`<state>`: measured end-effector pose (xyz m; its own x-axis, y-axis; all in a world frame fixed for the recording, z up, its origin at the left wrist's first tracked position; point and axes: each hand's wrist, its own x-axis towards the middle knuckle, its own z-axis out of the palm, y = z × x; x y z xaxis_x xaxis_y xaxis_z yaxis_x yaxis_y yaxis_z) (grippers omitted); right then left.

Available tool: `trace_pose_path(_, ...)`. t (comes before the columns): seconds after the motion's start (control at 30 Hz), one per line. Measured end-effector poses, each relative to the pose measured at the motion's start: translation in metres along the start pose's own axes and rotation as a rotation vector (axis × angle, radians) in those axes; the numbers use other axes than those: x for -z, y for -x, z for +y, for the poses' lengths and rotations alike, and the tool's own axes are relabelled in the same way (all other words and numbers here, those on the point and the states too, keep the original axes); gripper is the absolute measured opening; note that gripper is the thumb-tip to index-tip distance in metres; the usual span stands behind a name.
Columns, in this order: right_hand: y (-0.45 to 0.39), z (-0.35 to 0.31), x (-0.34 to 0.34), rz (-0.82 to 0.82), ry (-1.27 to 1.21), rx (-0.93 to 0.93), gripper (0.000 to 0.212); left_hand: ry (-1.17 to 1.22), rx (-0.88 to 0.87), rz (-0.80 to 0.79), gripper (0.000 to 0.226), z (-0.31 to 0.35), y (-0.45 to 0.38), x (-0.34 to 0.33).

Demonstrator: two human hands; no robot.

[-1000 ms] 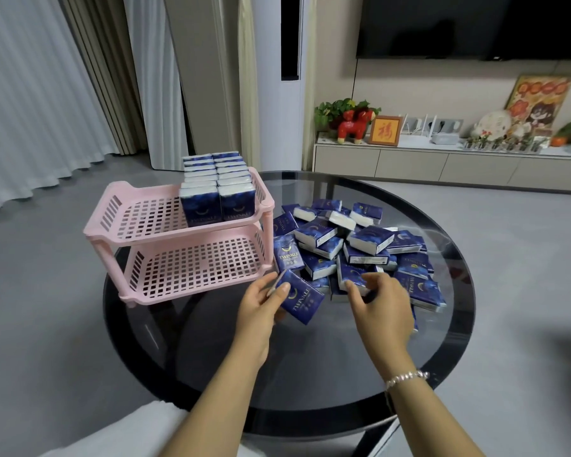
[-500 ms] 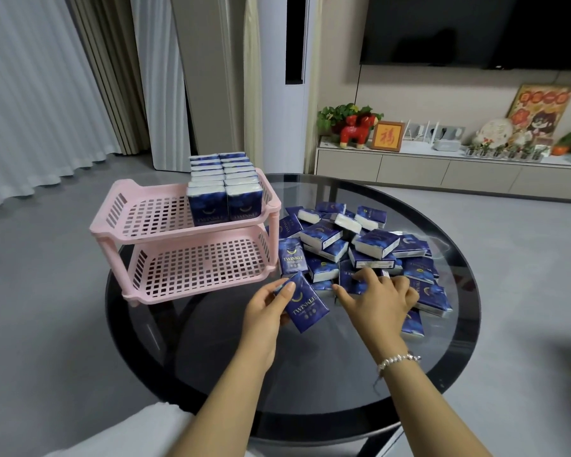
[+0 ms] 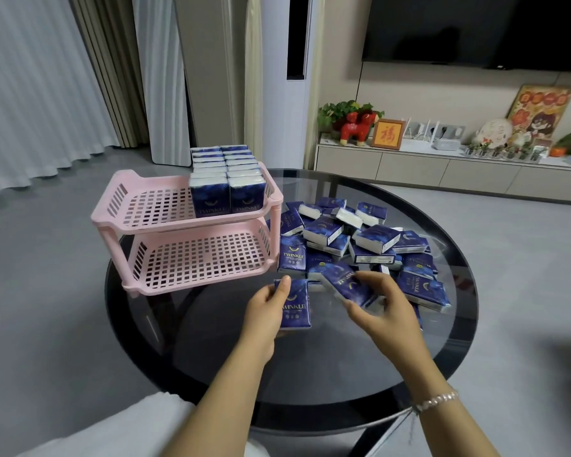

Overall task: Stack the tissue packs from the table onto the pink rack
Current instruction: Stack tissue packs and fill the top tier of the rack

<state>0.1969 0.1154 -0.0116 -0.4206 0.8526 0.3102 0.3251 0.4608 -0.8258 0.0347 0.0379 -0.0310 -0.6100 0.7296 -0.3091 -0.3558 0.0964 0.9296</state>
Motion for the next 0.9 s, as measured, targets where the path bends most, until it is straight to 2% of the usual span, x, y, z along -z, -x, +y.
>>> trace_pose_path(0.1, -0.004, -0.007, 0.005, -0.283, -0.099, 0.036, 0.052, -0.080, 0.033, -0.045, 0.039, 0.002, 0.000, 0.001)
trace_pose_path(0.2, -0.010, -0.012, 0.005, -0.465, 0.059, 0.042, 0.057, -0.053, 0.104, -0.205, 0.047, 0.009, 0.005, 0.003)
trace_pose_path(0.27, -0.015, -0.015, 0.004, -0.540, 0.104, 0.093, 0.060, -0.083, 0.092, -0.297, 0.037, 0.010, 0.008, 0.002)
trace_pose_path(0.33, -0.019, -0.015, -0.001, -0.534, 0.069, 0.136, 0.059, -0.072, 0.064, -0.314, 0.024, 0.009, 0.009, 0.002)
trace_pose_path(0.57, -0.018, -0.008, -0.025, -0.252, -0.142, -0.055, 0.034, 0.043, 0.033, -0.370, 0.029, 0.011, 0.008, 0.005)
trace_pose_path(0.7, -0.025, -0.009, -0.032, -0.258, -0.046, 0.001, 0.033, 0.094, 0.063, -0.369, 0.031, 0.015, 0.007, 0.005)
trace_pose_path(0.9, -0.040, -0.014, -0.041, -0.340, -0.005, 0.057, 0.031, 0.035, -0.021, -0.405, 0.028, 0.018, 0.011, 0.014)
